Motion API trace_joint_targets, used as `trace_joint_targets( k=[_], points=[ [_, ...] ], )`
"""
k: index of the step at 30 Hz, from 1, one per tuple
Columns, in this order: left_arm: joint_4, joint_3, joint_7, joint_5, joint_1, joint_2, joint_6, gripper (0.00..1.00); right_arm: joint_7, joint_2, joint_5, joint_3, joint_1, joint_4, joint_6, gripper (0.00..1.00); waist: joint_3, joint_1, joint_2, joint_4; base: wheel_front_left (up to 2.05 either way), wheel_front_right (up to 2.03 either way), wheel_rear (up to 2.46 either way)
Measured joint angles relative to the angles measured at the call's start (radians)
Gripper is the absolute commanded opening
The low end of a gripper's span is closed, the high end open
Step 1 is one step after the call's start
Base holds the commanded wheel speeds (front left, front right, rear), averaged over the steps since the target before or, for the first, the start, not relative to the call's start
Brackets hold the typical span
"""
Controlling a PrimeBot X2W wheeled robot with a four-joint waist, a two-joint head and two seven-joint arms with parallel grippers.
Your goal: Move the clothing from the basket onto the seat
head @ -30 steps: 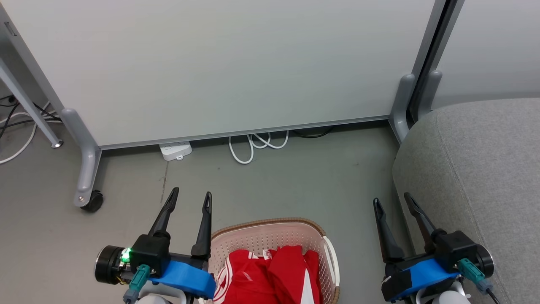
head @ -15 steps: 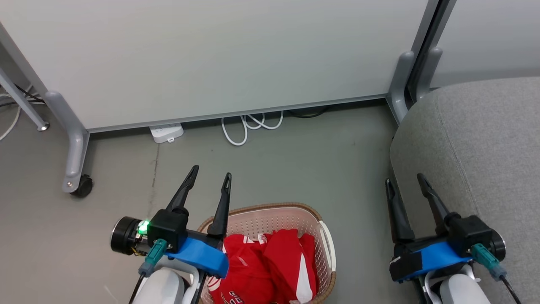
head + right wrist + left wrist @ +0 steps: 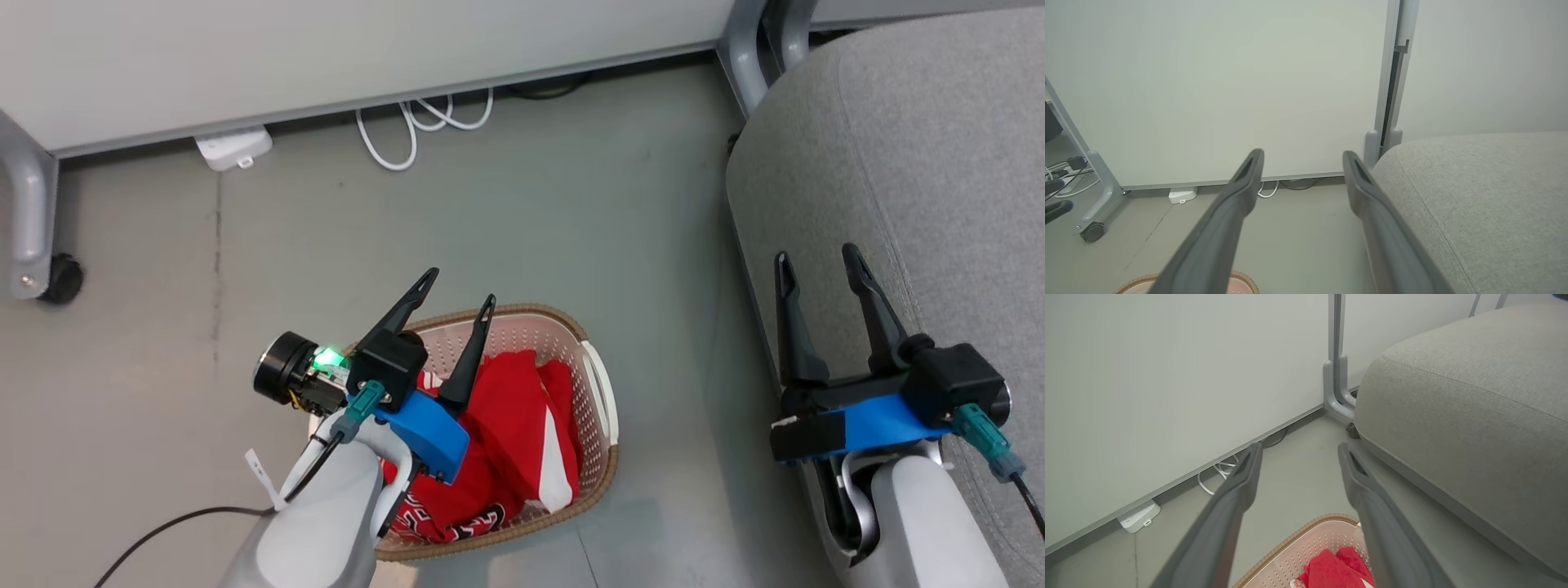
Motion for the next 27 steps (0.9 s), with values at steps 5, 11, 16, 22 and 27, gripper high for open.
trace_joint_targets(
  k=[5,11,16,22,27],
  points=[
    [0.102,-0.035,0.0,0.027,-0.073,0.0,-0.024,1.0,0.0,-0.001,0.01,-0.005,-0.054,-0.018,0.0,1.0,0.092,0.0,0.0,-0.03,0.0,0.0,0.0],
    [0.222,-0.058,0.0,0.003,-0.134,0.0,-0.047,1.0,0.0,0.0,0.019,-0.007,-0.107,-0.04,0.0,1.0,0.202,0.0,0.0,-0.064,0.0,0.0,0.0],
    [0.364,-0.097,0.0,-0.05,-0.184,0.0,-0.06,1.0,0.0,0.0,0.024,-0.004,-0.147,-0.048,0.0,1.0,0.285,0.0,0.0,-0.084,0.0,0.0,0.0],
    [0.508,-0.159,0.032,-0.18,-0.263,-0.001,-0.069,1.0,0.0,0.002,0.027,0.013,-0.191,-0.058,0.0,1.0,0.39,0.0,0.0,-0.103,0.0,0.0,0.0],
    [0.531,-0.213,0.108,-0.32,-0.28,0.0,-0.07,1.0,0.0,0.002,0.034,0.018,-0.22,-0.066,0.0,1.0,0.449,0.0,0.0,-0.118,0.0,0.0,0.0]
  ],
)
